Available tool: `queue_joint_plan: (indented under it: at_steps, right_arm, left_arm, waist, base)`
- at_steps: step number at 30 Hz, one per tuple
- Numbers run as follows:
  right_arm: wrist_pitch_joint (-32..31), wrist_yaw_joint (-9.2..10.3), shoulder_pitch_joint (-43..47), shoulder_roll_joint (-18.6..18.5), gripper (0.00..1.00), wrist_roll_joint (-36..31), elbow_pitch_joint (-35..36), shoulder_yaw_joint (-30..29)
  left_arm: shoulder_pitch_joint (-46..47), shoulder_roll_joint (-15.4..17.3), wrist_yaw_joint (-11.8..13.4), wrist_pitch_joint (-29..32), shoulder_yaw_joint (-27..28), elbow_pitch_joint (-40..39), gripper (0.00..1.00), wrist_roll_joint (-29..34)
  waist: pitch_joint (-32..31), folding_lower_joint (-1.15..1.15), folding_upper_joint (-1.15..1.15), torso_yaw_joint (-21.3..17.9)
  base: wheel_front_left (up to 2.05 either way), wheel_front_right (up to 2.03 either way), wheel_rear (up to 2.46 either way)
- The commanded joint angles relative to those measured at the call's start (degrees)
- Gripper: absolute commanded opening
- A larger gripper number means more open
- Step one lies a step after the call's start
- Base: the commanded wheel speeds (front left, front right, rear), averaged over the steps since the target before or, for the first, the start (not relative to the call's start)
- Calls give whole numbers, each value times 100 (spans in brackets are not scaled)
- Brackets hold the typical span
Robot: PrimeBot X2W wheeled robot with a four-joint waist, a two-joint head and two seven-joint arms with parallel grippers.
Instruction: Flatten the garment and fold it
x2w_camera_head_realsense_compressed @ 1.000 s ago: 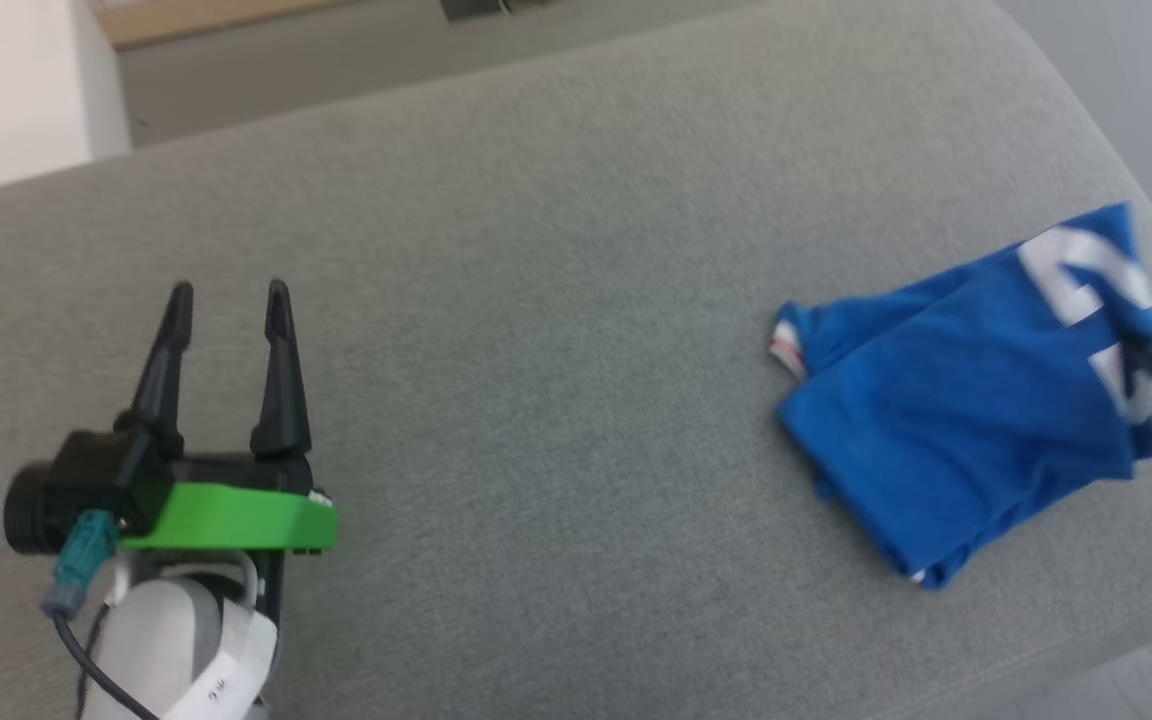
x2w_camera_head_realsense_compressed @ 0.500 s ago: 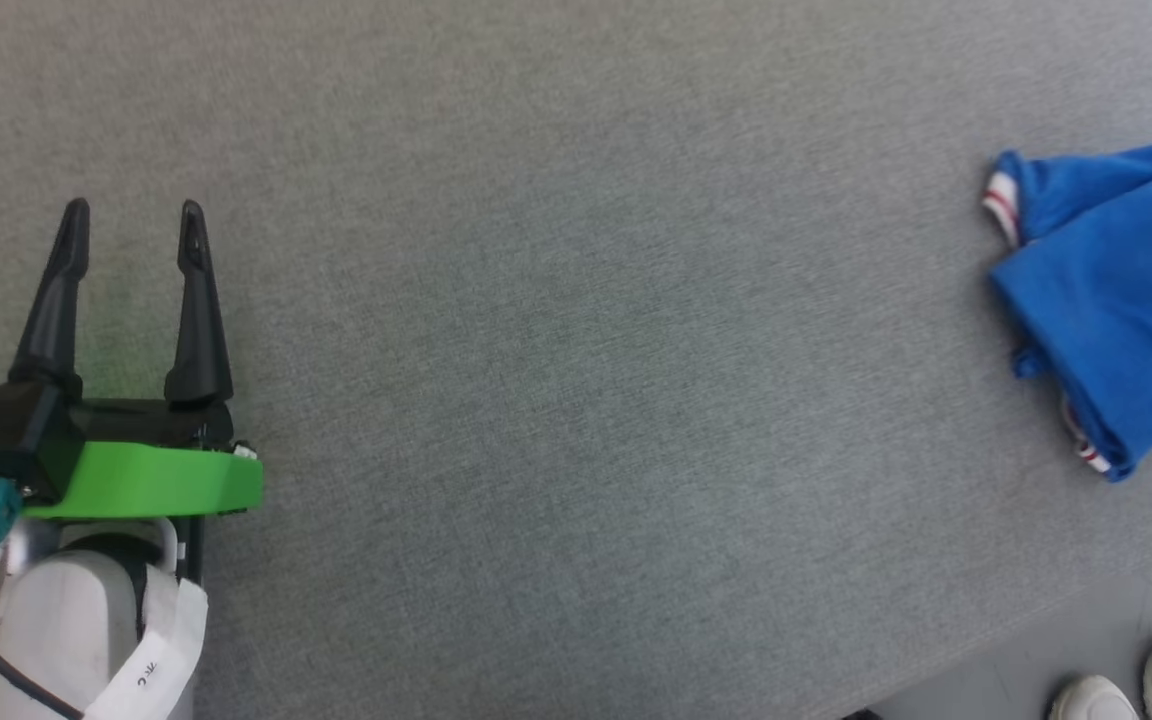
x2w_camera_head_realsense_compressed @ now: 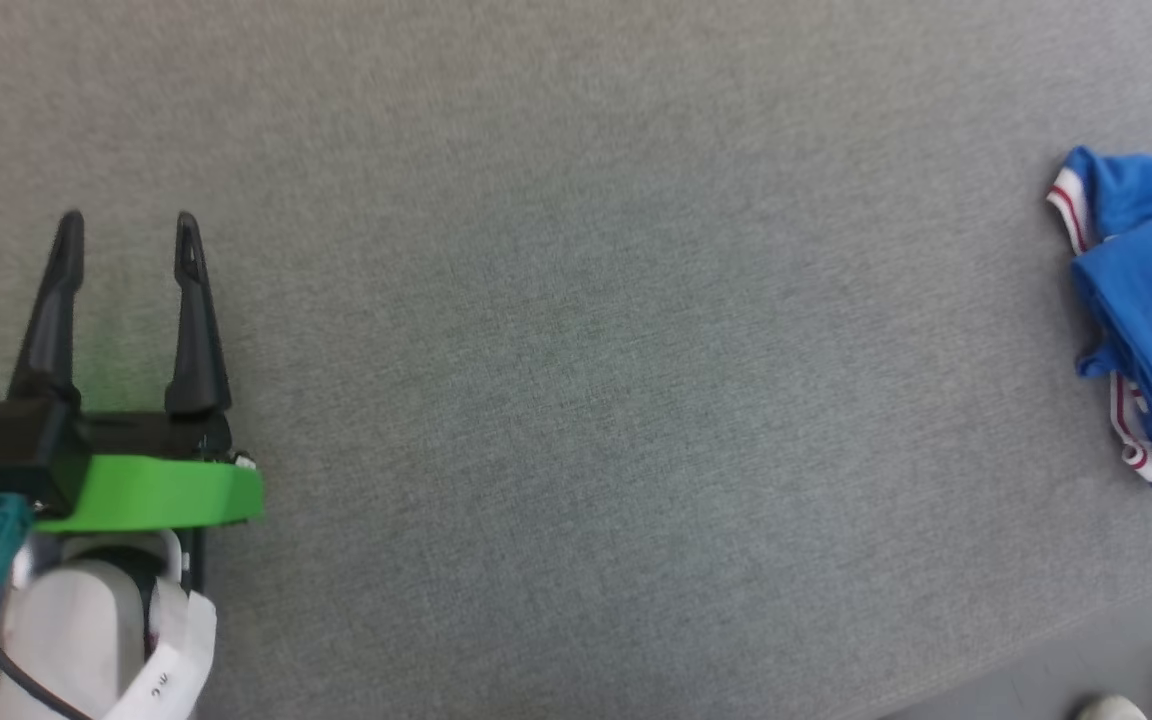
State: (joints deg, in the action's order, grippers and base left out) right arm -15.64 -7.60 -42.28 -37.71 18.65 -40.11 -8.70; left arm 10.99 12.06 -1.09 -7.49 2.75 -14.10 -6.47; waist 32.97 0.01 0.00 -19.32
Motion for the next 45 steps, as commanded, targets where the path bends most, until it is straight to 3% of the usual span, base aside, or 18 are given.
queue_joint_plan:
  at_steps: [1, 6, 10, 14, 25, 32, 45]
  right_arm:
    - [172, 11, -75, 4, 100, 123, 261, 72]
    - [486, 11, 56, 13, 100, 245, 1227, 366]
    - [749, 11, 170, 327, 100, 297, 2045, 477]
    - [1047, 11, 369, 862, 100, 220, 2762, 556]
    - [2120, 11, 1865, 2795, 100, -601, 4232, 460]
    - [2511, 11, 2950, 3384, 100, -930, 4397, 339]
    - [2735, 11, 3943, 3481, 100, -1079, 3868, 314]
  left_arm:
    - [-91, -50, 49, -115, -18, 111, 100, 1]
    - [-228, -179, 123, -394, -76, 489, 100, -12]
    - [-333, -278, 145, -503, -150, 791, 100, -43]
    - [-427, -340, 226, -582, -173, 991, 100, -19]
    - [-717, -525, 453, -712, -90, 1105, 100, -121]
    - [-893, -646, 485, -738, -101, 1235, 100, -282]
    - [-1117, -759, 431, -749, -245, 1621, 100, -461]
  waist:
    - [-532, -1, 0, 96]
    - [-1264, -1, 0, 250]
    - [-1812, -1, 0, 456]
    - [-2224, -1, 0, 713]
    - [-2930, -1, 0, 1410]
    - [-3224, -1, 0, 1720]
    - [-3360, -1, 0, 1847]
  base:
    - [0, 0, 0]
    - [0, 0, 0]
    - [0, 0, 0]
    - [0, 0, 0]
    - [0, 0, 0]
    - [0, 0, 0]
    - [0, 0, 0]
